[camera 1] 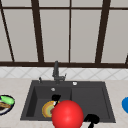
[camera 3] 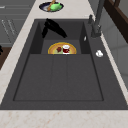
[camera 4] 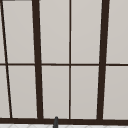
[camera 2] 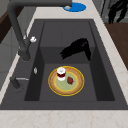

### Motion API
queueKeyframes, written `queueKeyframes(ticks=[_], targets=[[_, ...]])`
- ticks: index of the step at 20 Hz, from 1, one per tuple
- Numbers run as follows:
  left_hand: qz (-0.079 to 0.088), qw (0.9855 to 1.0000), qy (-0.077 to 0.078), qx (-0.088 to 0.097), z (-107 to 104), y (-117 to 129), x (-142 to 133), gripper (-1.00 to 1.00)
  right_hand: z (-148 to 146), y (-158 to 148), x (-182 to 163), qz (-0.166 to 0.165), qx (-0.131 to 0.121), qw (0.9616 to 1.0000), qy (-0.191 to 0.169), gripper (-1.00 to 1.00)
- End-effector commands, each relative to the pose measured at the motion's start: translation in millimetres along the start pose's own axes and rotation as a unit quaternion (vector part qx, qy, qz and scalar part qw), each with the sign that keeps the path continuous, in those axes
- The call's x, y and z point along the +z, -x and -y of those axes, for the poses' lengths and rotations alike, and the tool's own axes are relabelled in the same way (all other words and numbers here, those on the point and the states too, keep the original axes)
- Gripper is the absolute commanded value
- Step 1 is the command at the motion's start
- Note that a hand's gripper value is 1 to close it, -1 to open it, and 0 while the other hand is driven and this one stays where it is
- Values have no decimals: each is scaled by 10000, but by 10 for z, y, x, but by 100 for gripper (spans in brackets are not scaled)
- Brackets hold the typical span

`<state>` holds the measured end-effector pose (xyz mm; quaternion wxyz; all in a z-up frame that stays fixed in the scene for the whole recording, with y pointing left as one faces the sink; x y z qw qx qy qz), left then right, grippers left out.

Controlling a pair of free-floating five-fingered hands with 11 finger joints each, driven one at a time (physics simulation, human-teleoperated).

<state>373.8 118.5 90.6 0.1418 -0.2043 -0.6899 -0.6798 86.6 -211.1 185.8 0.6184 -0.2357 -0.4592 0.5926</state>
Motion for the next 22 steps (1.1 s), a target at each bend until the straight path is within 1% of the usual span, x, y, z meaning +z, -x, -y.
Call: queueKeyframes(ticks=[1,2,3,4,6,8,9,10,11,12,13,15,17,18,19,21,22], targets=[[-16,9997,-160,200,37,12,88,-100,0,0,0,0,0,10000,0,0],[-22,9997,-126,196,51,18,89,-100,0,0,0,0,0,10000,0,0],[-47,9997,-126,185,71,33,103,-100,0,0,0,0,0,10000,0,0],[-101,9997,-103,186,71,93,85,-100,0,0,0,0,0,10000,0,0],[-41,9997,-45,244,58,220,91,-100,0,0,0,0,0,10000,0,0],[-4,9999,-10,132,119,284,94,-100,0,0,0,0,0,10000,0,0],[-5,9999,-9,150,175,313,101,-100,0,0,0,0,0,10000,0,0],[-2,9996,-24,275,199,368,106,-100,0,0,0,0,0,10000,0,0],[-13,9997,0,232,230,384,107,-100,0,0,0,0,0,10000,0,0],[-13,9997,-2,243,248,410,109,-100,0,0,0,0,0,10000,0,0],[-3,9997,-19,237,278,439,111,-100,0,0,0,0,0,10000,0,0],[-45,9998,-39,192,348,453,160,-100,0,0,0,0,0,10000,0,0],[-29,9994,-116,320,374,504,216,-100,0,0,0,0,0,10000,0,0],[-45,9990,-151,429,353,553,224,-100,0,0,0,0,0,10000,0,0],[-80,9986,-177,498,340,605,231,-100,0,0,0,0,0,10000,0,0],[-138,9974,-193,687,295,681,240,-100,0,0,0,0,0,10000,0,0],[-166,9968,-220,747,271,689,242,-100,0,0,0,0,0,10000,0,0]])
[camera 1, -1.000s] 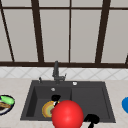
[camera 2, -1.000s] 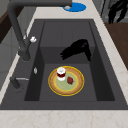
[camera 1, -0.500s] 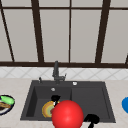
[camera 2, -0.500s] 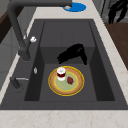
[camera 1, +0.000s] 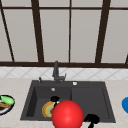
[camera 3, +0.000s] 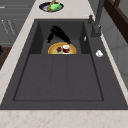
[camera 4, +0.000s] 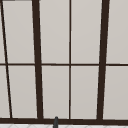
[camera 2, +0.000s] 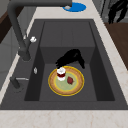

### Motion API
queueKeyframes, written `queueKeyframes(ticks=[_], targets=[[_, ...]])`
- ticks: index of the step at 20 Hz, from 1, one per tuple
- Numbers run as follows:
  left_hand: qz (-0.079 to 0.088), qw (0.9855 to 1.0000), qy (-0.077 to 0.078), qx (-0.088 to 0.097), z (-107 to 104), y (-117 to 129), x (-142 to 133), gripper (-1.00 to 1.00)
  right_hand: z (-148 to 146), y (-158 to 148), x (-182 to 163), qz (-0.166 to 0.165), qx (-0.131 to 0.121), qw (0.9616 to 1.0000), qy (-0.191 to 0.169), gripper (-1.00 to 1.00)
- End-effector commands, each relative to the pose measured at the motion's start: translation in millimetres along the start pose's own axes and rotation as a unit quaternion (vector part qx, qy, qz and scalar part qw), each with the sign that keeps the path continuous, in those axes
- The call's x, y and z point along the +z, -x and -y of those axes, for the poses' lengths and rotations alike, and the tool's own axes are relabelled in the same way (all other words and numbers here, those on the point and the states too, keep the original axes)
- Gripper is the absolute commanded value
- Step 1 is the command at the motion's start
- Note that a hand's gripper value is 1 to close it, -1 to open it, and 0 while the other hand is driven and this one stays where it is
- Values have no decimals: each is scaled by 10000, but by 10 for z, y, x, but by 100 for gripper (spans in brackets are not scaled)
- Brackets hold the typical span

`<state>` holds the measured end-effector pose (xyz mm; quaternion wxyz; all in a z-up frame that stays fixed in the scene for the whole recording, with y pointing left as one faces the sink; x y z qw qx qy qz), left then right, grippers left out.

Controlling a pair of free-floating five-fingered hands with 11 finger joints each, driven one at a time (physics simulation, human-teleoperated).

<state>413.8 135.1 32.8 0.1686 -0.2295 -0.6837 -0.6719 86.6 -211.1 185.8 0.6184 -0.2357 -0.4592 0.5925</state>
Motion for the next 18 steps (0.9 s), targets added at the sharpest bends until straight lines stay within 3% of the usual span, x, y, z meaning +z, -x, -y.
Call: queueKeyframes(ticks=[1,3,4,8,17,18], targets=[[-170,9988,-215,397,-65,100,30,-100,0,0,0,0,0,10000,0,0],[-146,9991,-128,366,-54,157,26,-100,0,0,0,0,0,10000,0,0],[-86,9996,-73,258,-22,170,17,-100,0,0,0,0,0,10000,0,0],[-98,9999,-55,35,72,267,24,-100,0,0,0,0,0,10000,0,0],[-16,9998,-9,183,174,476,75,-100,0,0,0,0,0,10000,0,0],[-15,9998,-10,188,176,498,83,100,0,0,0,0,0,10000,0,0]])
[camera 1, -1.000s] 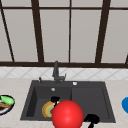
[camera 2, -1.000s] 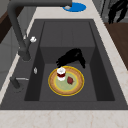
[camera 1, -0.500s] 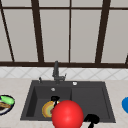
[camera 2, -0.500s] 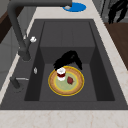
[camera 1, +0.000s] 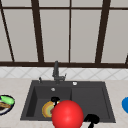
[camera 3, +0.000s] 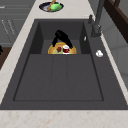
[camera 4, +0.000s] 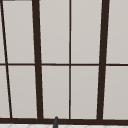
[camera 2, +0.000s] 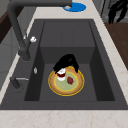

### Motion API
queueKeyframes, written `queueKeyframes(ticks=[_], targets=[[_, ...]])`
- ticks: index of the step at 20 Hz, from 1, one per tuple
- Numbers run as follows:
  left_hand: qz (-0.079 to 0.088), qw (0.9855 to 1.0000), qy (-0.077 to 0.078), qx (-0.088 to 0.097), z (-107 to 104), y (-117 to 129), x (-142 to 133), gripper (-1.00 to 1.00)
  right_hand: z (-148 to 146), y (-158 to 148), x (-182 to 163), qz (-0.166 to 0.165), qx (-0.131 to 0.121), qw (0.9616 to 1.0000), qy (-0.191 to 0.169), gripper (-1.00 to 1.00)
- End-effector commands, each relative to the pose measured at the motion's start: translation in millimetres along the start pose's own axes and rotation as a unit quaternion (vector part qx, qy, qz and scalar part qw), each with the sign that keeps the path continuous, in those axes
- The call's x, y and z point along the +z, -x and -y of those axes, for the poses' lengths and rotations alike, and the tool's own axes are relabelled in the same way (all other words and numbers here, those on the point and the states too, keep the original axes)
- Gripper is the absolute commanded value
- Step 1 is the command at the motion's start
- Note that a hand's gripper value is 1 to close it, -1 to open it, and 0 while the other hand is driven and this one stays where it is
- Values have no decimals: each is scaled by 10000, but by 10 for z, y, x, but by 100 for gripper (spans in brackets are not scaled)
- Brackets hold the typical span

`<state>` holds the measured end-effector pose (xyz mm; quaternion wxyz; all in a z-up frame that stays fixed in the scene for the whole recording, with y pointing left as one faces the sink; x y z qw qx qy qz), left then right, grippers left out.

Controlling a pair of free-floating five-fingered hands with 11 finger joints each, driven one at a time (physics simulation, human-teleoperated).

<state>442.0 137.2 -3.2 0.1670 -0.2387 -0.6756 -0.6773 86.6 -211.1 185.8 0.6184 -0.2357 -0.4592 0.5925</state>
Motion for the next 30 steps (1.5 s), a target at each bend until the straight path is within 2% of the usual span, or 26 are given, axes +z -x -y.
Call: queueKeyframes(ticks=[1,3,6,8,13,14,15,18,23,24,25,27,30], targets=[[1,10000,-9,80,22,89,38,100,0,0,0,0,0,10000,0,0],[-16,10000,-29,-29,24,113,24,100,0,0,0,0,0,10000,0,0],[-64,9992,-71,-382,1,117,20,100,0,0,0,0,0,10000,0,0],[-89,9997,-85,-216,-68,59,12,100,0,0,0,0,0,10000,0,0],[-147,9995,-172,-212,-118,60,2,100,0,0,0,0,0,10000,0,0],[-155,9995,-180,-218,-125,76,-1,-100,0,0,0,0,0,10000,0,0],[-205,9993,-250,-201,-134,81,-17,-100,0,0,0,0,0,10000,0,0],[-205,9994,-228,-144,-186,124,-37,-100,0,0,0,0,0,10000,0,0],[-296,9991,-309,5,-291,288,-27,-100,0,0,0,0,0,10000,0,0],[-281,9990,-353,68,-273,368,33,-100,0,0,0,0,0,10000,0,0],[-239,9990,-385,49,-238,414,58,-100,0,0,0,0,0,10000,0,0],[-184,9994,-281,10,-155,500,24,-100,0,0,0,0,0,10000,0,0],[-157,9996,-229,39,-86,623,34,-100,0,0,0,0,0,10000,0,0]])
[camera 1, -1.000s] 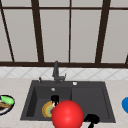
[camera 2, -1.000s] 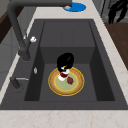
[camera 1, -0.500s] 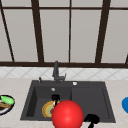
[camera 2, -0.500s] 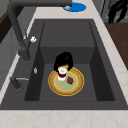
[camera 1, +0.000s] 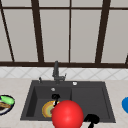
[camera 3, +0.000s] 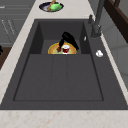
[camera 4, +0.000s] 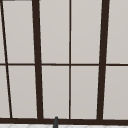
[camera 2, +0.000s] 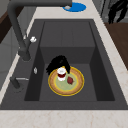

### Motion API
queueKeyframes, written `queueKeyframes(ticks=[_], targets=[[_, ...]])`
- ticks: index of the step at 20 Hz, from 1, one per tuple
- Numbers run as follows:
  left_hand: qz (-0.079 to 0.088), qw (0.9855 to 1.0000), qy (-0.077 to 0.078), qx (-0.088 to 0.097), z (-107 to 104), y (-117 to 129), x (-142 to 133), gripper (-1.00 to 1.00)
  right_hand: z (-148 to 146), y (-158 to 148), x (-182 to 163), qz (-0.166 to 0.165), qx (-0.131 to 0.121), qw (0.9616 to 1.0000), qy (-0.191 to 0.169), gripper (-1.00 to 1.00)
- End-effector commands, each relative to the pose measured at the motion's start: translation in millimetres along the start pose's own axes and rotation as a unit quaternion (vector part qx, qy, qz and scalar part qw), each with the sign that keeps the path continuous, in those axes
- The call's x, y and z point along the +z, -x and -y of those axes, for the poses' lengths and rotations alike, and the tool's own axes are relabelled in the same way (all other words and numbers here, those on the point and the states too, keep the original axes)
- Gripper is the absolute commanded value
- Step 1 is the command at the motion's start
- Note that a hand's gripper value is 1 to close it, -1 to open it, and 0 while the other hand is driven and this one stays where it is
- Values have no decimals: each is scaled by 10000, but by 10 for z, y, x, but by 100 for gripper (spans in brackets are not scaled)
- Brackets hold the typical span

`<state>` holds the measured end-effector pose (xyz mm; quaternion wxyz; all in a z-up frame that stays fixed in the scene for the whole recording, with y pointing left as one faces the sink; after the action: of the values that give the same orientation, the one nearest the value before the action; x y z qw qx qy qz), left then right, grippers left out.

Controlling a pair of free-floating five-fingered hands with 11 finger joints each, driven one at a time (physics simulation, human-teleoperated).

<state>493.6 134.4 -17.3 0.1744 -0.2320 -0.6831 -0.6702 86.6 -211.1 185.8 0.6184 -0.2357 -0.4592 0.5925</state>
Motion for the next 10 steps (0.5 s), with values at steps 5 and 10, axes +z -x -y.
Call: queueKeyframes(ticks=[5,10], targets=[[-37,9995,-40,326,207,163,14,-100,0,0,0,0,0,10000,0,0],[-38,9994,-167,303,229,424,34,-100,0,0,0,0,0,10000,0,0]])
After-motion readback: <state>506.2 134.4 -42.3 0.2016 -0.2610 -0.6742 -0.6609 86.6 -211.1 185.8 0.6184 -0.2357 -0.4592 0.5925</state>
